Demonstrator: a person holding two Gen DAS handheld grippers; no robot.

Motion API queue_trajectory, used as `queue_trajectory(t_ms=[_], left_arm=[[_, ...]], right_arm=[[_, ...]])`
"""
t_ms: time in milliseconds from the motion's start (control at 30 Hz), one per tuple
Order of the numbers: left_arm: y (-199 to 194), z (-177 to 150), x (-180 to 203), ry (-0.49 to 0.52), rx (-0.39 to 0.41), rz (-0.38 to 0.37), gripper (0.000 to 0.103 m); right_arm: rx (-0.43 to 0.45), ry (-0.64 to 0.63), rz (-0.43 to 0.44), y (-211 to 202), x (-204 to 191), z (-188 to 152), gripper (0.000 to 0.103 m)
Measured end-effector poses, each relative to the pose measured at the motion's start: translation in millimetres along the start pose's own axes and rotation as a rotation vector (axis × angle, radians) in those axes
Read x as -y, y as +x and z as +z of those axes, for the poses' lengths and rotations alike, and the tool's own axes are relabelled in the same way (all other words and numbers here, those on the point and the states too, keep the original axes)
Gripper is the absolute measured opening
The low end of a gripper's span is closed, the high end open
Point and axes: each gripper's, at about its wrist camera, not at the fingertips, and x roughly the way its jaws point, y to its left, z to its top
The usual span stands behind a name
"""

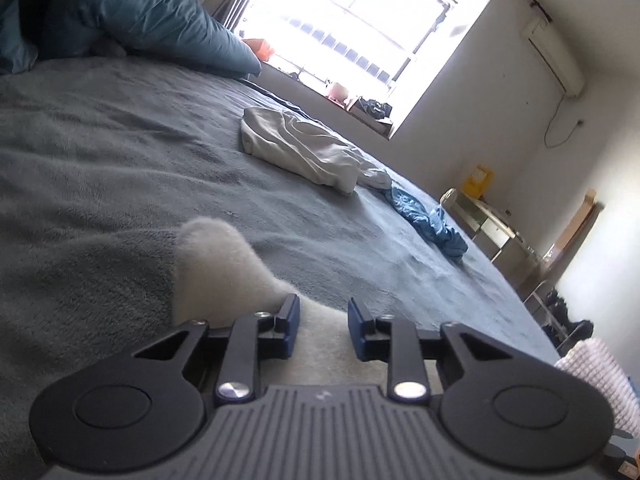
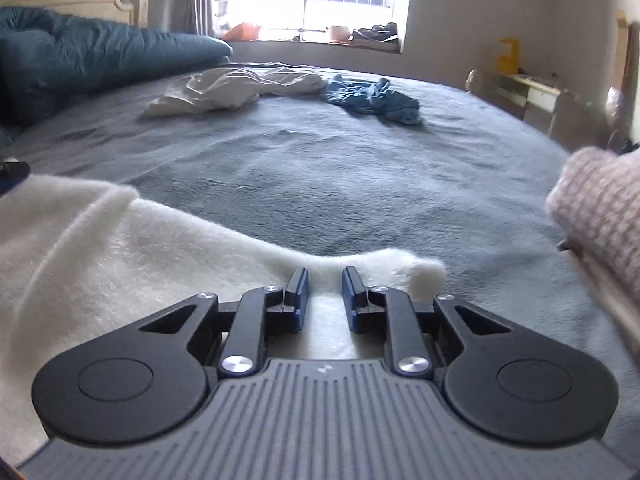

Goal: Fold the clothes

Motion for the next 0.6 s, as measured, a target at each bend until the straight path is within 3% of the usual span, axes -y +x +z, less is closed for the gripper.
queue_trajectory(t_ms=[133,233,333,400,500,567,600], left_arm=[[2,0,-2,0.006,0.001,0.007,0.028],[2,-1,-4,-0.001,0.006,-0.001,0.028],[3,-1,-6,-0.004,0.008,-0.004,0.027],[4,-1,-7,-0.004,0.008,-0.010,0.026],[3,-2,-14,-0.039,0.005,-0.031,0.020],[3,-2,-20,-0.069,0.007,-0.047,0.019],[3,-2,-22,-0.076,0.007,-0.051,0.018]], right_arm=[[-0.003,-0.055,-0.036,-11,-17,28,0.020],[0.023,-0.079,0.104,-9,-32,62,0.022],[-0.069,-0.098,0.275,19,-57,80,0.024],[-0.162,-0.148,0.300,46,-68,74,0.023],[-0.200,-0.085,0.347,56,-29,47,0.024],[-0.213,0.081,0.380,44,8,43,0.022],[-0.206,0.063,0.341,38,15,44,0.018]])
